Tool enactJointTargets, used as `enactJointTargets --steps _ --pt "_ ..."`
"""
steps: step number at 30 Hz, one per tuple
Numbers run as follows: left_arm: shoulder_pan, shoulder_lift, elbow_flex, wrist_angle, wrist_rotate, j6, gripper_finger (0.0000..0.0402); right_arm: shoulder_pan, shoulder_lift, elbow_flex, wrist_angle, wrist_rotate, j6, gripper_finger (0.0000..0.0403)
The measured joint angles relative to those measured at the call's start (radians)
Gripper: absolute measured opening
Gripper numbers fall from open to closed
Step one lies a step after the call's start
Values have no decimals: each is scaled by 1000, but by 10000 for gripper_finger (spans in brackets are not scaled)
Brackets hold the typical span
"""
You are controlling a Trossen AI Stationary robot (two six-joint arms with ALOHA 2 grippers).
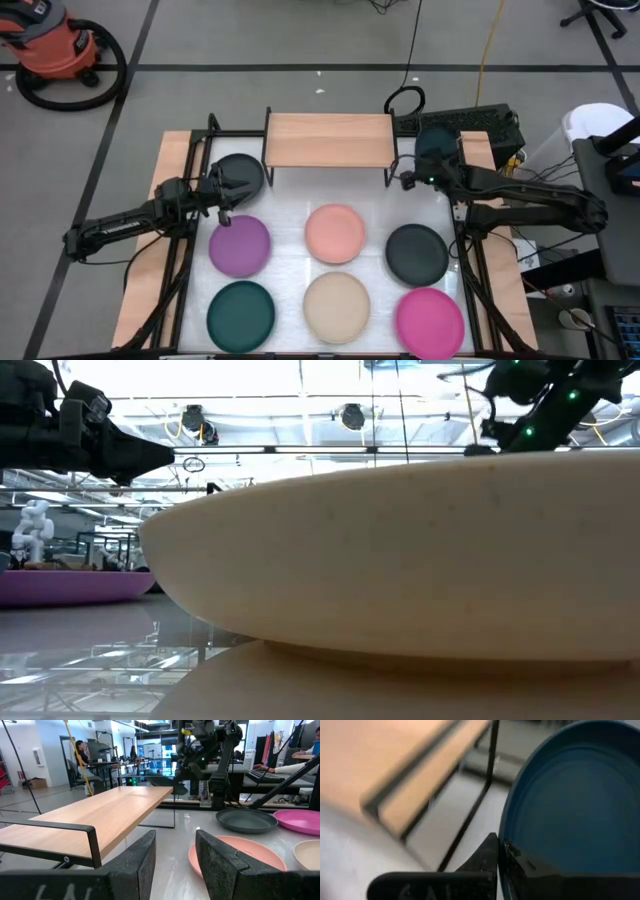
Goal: Place and stack plates onto a shelf
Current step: Put the dark blue plate on the shelf
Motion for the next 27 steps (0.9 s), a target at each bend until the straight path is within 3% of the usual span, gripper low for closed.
enactJointTargets --steps 4,7,13,20,27 --pt "0 0 0 0 0 0 145 0 -4 35 119 58 -127 0" --pt "0 0 0 0 0 0 145 2 30 102 215 36 -225 0" --pt "0 0 0 0 0 0 145 2 211 335 253 4 -402 0" --pt "0 0 0 0 0 0 145 13 512 619 224 -243 -591 0" --pt "0 0 0 0 0 0 145 28 718 728 139 -330 -646 0"
